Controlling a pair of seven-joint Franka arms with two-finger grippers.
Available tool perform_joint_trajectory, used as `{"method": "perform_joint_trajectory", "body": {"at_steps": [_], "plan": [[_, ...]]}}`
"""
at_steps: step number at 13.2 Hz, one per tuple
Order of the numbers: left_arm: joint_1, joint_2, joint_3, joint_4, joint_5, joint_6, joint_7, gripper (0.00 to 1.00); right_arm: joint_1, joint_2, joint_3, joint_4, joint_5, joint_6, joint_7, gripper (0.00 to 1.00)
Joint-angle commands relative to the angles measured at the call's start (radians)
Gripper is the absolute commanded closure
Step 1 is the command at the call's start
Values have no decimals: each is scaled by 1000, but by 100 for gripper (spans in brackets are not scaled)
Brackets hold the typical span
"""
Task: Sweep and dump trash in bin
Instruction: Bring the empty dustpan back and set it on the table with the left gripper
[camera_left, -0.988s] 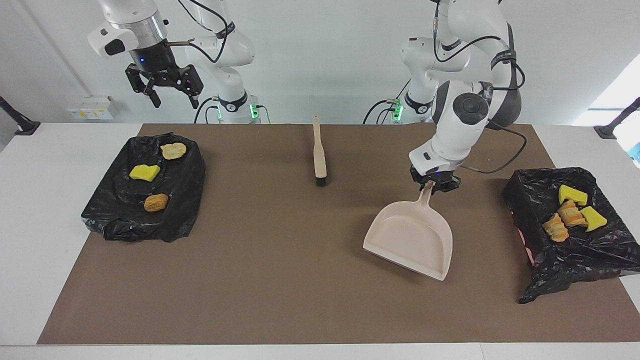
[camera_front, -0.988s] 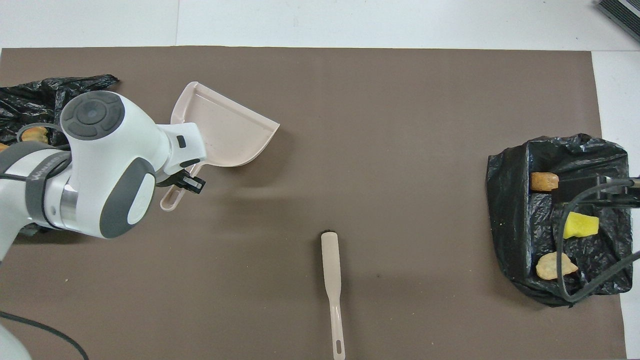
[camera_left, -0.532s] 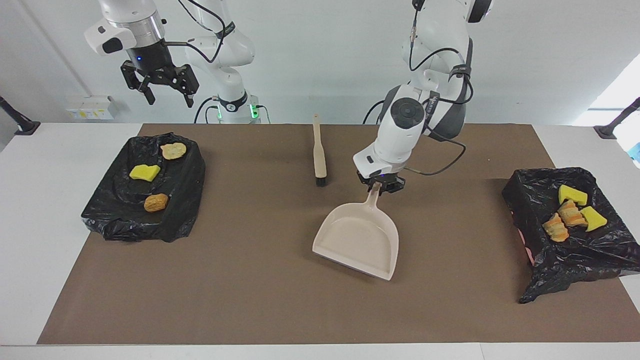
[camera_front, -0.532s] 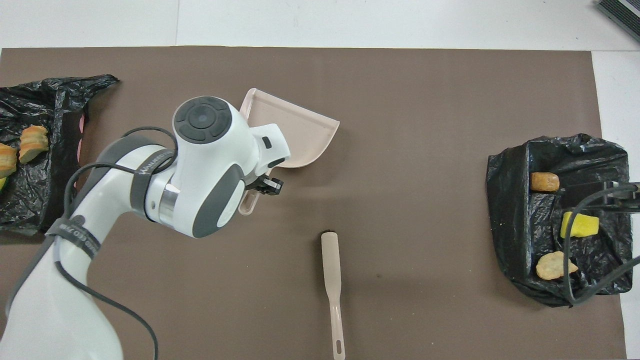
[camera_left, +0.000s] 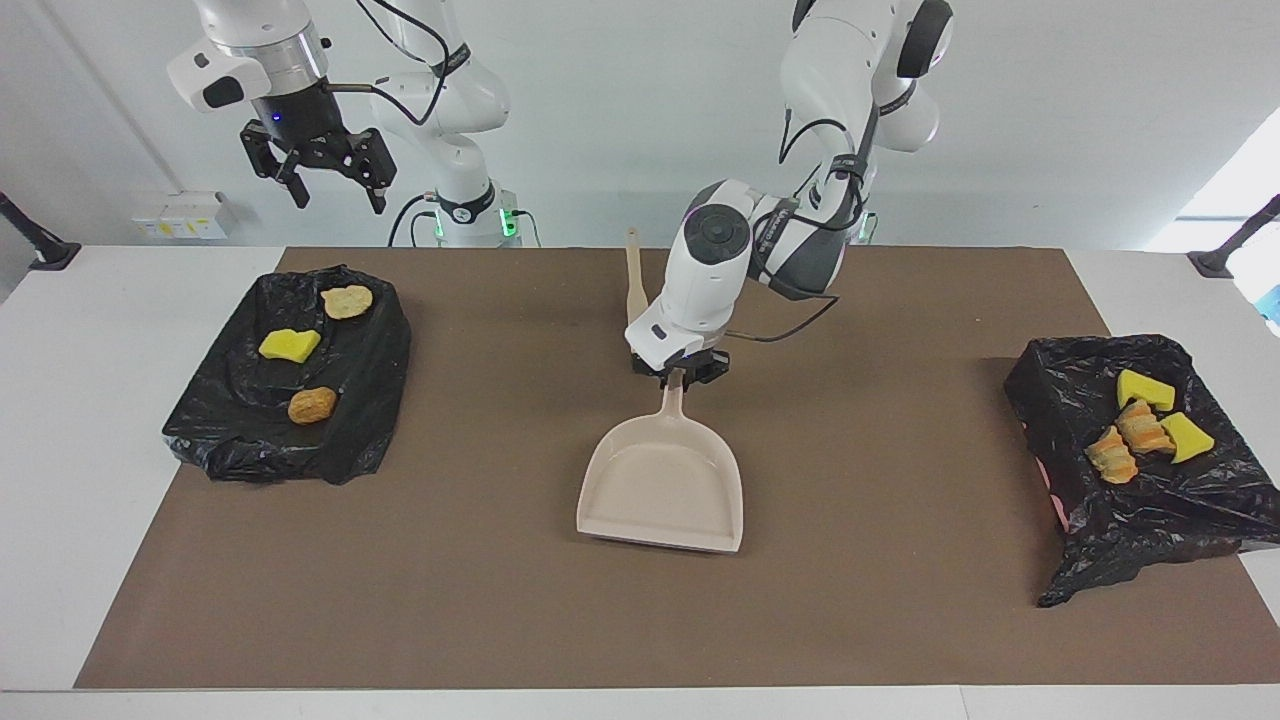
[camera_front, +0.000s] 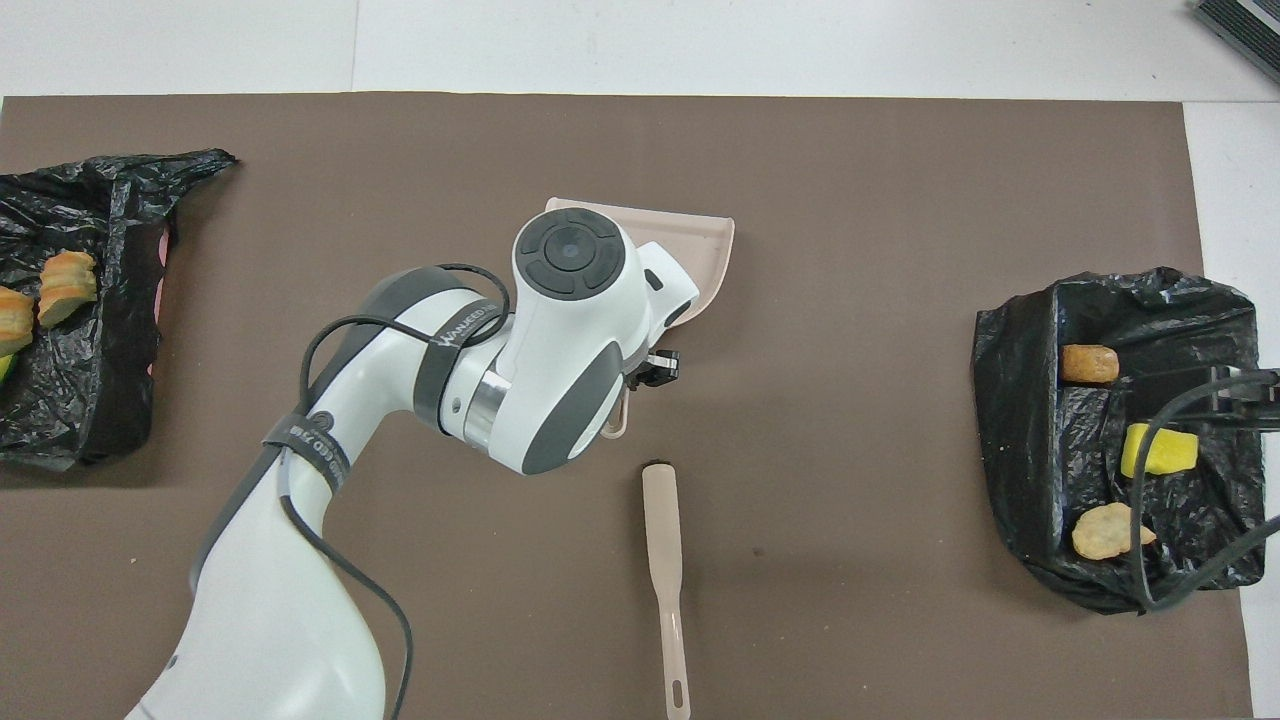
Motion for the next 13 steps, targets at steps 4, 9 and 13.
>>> {"method": "perform_joint_trajectory", "body": {"at_steps": [4, 9, 13], "plan": [[-33, 45, 22, 43, 14, 49, -99, 100, -14, -9, -4, 4, 1, -21, -34, 0], [-41, 20, 22, -42, 13, 139, -119, 100, -14, -9, -6, 4, 1, -21, -34, 0], [-32, 17, 22, -60, 7, 183, -191, 0, -14, -11, -4, 4, 1, -21, -34, 0]]}}
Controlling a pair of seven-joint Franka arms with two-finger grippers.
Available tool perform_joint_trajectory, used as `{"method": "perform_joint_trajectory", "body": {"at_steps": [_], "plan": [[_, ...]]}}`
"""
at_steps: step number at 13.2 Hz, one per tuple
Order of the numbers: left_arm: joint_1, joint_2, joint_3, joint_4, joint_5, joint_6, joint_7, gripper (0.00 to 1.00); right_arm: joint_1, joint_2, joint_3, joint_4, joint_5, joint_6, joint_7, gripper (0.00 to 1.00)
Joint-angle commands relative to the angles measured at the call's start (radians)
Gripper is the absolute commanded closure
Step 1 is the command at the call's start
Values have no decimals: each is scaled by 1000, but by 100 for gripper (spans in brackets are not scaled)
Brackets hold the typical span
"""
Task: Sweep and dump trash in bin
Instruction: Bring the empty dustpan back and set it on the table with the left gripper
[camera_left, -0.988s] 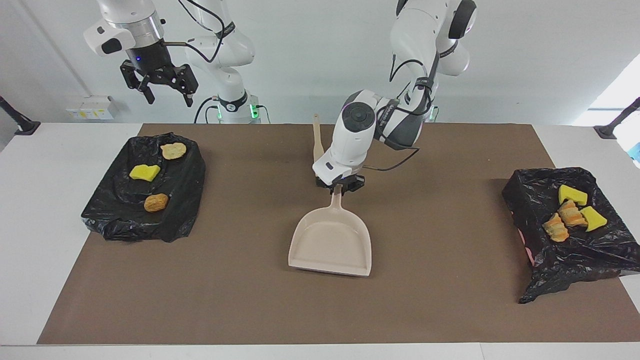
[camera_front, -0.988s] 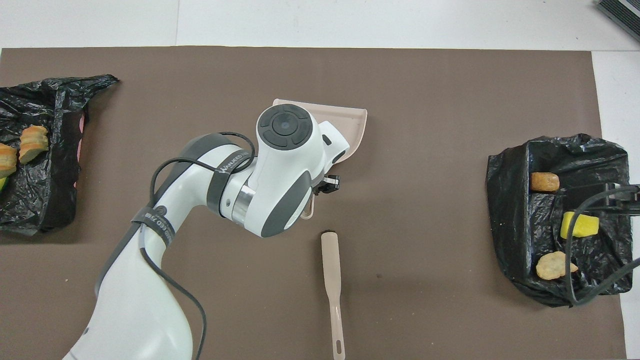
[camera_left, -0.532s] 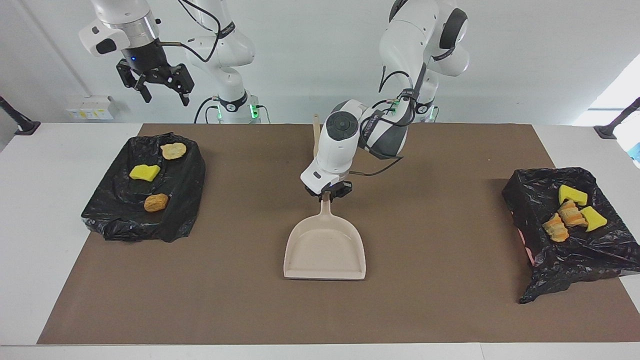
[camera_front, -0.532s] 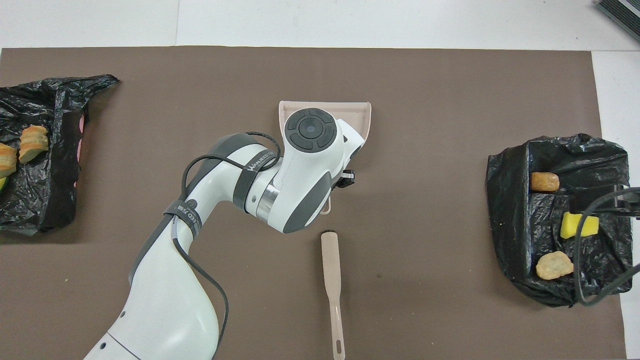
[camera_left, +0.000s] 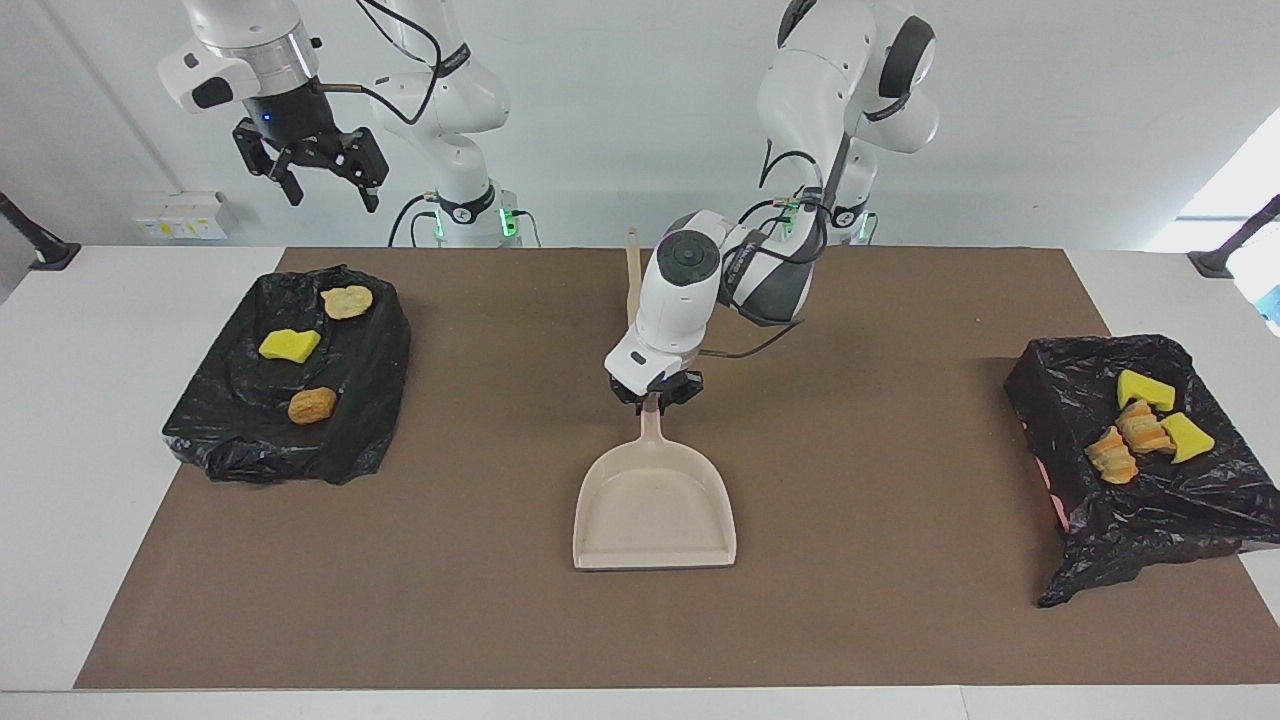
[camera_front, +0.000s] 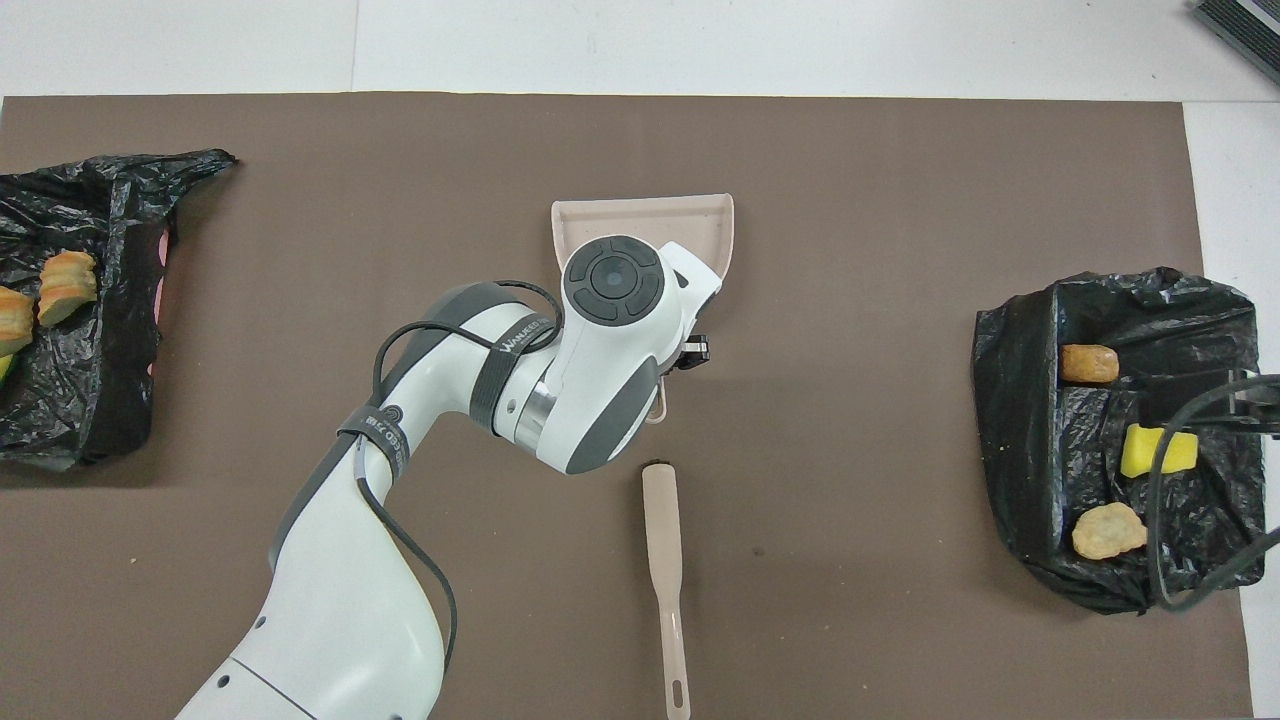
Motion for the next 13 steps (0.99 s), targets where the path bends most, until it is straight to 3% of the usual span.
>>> {"method": "perform_joint_trajectory", "body": {"at_steps": [1, 5, 9, 13], "plan": [[-6, -28, 21, -27, 6, 15, -33, 0, -13, -8, 5, 3, 1, -19, -34, 0], [66, -140, 23, -30, 8, -56, -25, 0, -13, -10, 5, 3, 1, -19, -34, 0], [187, -183, 26, -21, 14, -94, 4, 0, -13, -10, 5, 3, 1, -19, -34, 0], [339, -227, 26, -12, 11, -195, 281, 0, -13, -8, 5, 3, 1, -19, -34, 0]]}}
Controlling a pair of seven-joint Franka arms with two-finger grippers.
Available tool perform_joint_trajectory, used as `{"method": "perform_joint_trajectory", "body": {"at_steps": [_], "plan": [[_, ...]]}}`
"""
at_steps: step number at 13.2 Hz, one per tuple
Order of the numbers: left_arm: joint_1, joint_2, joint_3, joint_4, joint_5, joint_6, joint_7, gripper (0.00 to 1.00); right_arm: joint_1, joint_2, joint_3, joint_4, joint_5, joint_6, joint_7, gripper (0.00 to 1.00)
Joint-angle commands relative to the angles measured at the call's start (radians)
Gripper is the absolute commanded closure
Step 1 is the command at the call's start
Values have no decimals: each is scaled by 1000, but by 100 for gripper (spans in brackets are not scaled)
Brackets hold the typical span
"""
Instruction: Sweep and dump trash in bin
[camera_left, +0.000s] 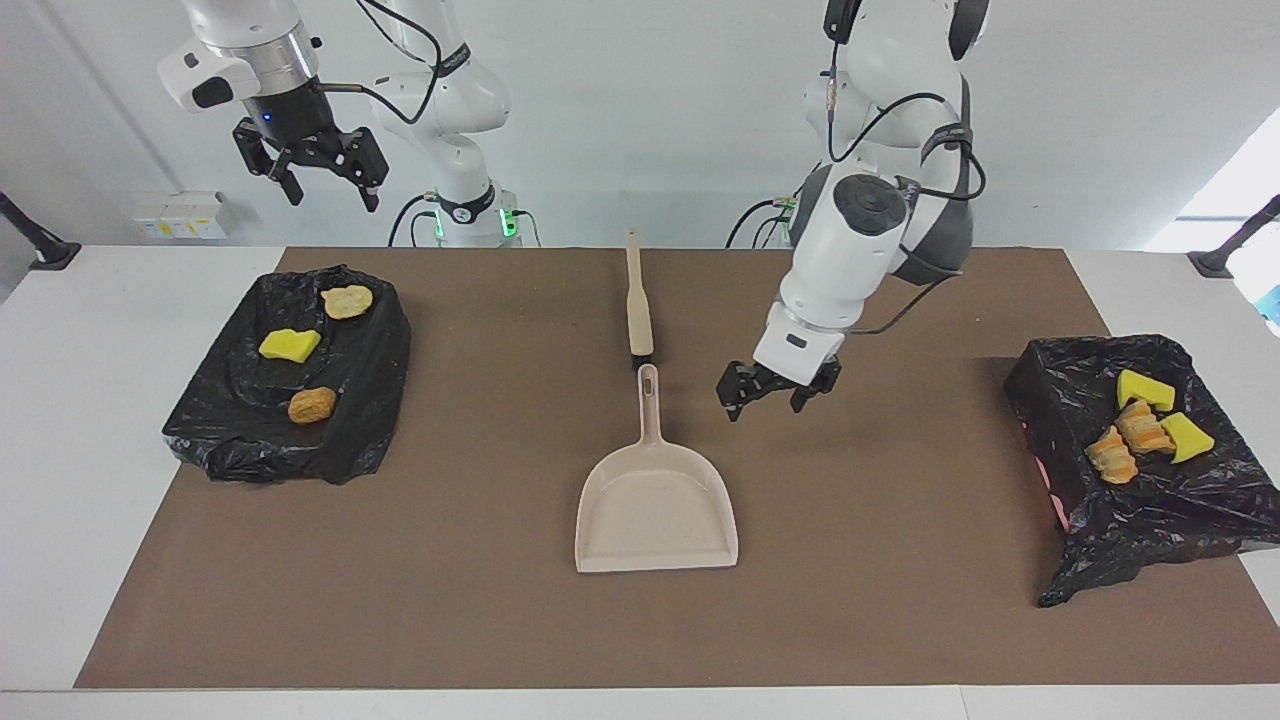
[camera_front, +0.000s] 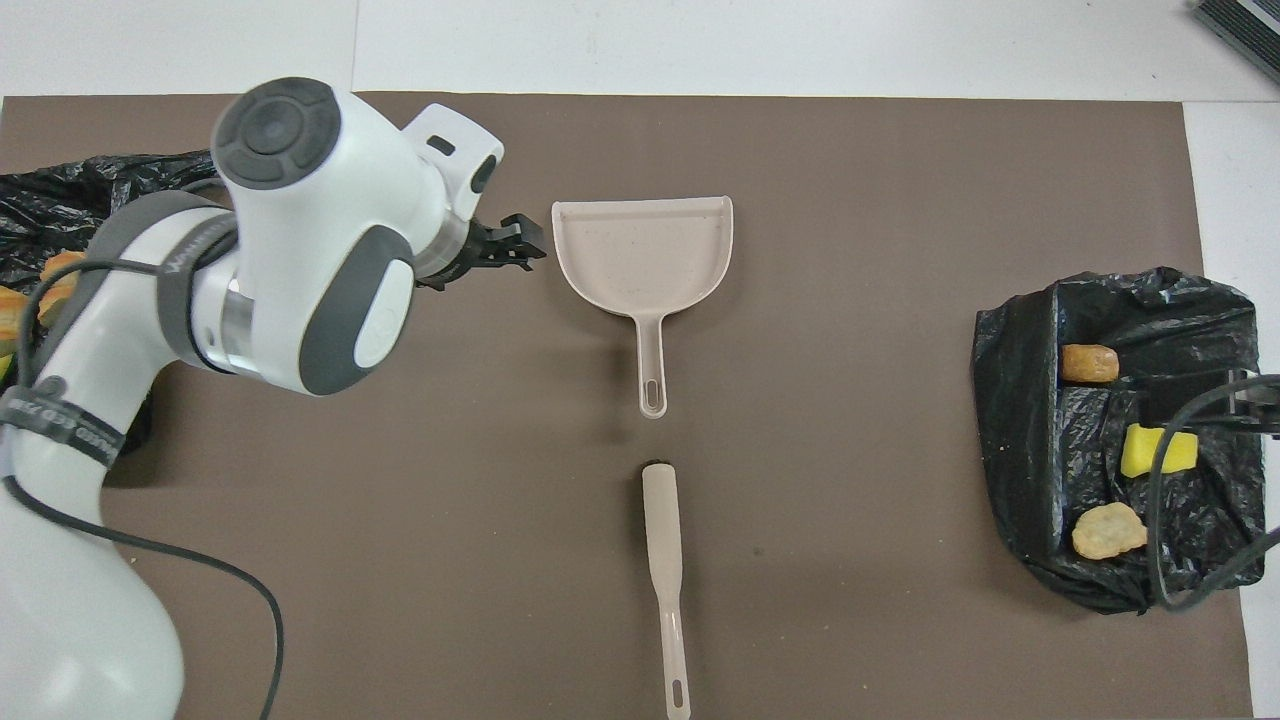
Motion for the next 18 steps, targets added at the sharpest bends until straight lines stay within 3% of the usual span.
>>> {"method": "perform_joint_trajectory", "body": {"at_steps": [1, 5, 9, 12, 18], "plan": [[113, -50, -10, -17, 7, -75, 184, 0, -13, -8, 5, 3, 1, -19, -34, 0], [251, -117, -10, -17, 8, -176, 432, 0, -13, -8, 5, 3, 1, -19, -34, 0], [288, -237, 4, -21, 111, -326, 563, 0, -13, -8, 5, 3, 1, -19, -34, 0], [317, -333, 4, -29, 117, -408, 582, 0, -13, -8, 5, 3, 1, -19, -34, 0], [328, -355, 4, -56, 117, -425, 602, 0, -13, -8, 5, 3, 1, -19, -34, 0]]}}
